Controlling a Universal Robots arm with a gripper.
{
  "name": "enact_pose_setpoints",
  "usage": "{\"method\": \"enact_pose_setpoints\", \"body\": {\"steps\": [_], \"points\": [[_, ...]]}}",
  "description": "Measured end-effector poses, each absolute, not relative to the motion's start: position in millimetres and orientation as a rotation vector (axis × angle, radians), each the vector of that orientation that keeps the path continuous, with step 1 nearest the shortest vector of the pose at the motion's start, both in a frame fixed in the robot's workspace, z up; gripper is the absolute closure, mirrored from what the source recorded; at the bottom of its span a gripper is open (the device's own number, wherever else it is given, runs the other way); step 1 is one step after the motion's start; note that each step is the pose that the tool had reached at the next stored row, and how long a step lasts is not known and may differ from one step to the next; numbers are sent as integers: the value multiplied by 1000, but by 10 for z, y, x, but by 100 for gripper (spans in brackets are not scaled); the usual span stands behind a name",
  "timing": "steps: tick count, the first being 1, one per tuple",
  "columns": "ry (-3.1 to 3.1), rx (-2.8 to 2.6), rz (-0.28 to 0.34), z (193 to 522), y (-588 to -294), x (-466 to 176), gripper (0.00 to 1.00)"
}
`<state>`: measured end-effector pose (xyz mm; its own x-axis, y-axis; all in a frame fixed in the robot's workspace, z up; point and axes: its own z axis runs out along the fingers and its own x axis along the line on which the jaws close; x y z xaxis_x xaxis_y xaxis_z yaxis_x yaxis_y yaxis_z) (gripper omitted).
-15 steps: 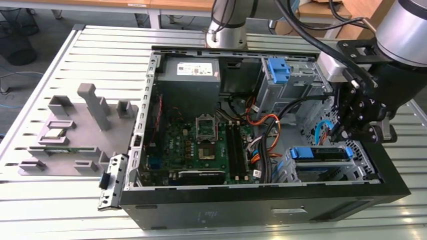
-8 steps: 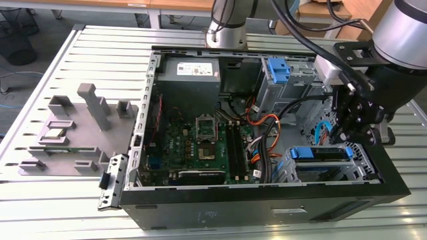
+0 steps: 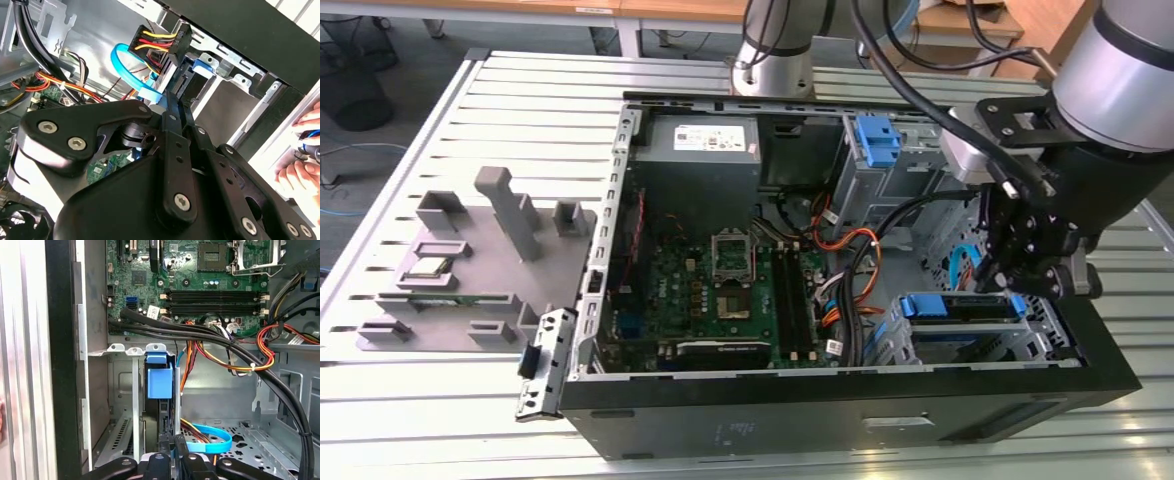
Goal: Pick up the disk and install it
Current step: 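Insert the first disk wire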
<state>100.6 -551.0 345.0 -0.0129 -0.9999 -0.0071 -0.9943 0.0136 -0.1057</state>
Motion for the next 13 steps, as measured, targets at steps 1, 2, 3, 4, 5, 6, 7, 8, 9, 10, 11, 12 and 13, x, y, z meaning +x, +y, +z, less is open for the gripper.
{"method": "enact_pose_setpoints", "body": {"steps": [1, 2, 3, 4, 5, 6, 7, 8, 9, 10, 11, 12, 13], "points": [[2175, -2150, -110, 3446, -5510, 999, 84], [2172, -2150, -112, 3444, -5511, 989, 84], [2171, -2151, -114, 3443, -5513, 977, 84], [2170, -2150, -115, 3443, -5514, 966, 84], [2169, -2149, -116, 3443, -5518, 957, 84], [2167, -2148, -119, 3442, -5523, 948, 84], [2166, -2146, -122, 3441, -5527, 940, 84], [2163, -2144, -126, 3435, -5531, 935, 84], [2160, -2141, -131, 3430, -5534, 931, 84], [2157, -2139, -136, 3425, -5535, 925, 84], [2155, -2137, -140, 3425, -5537, 918, 84], [2154, -2137, -142, 3424, -5538, 910, 84], [2153, -2136, -143, 3420, -5539, 900, 84]]}}
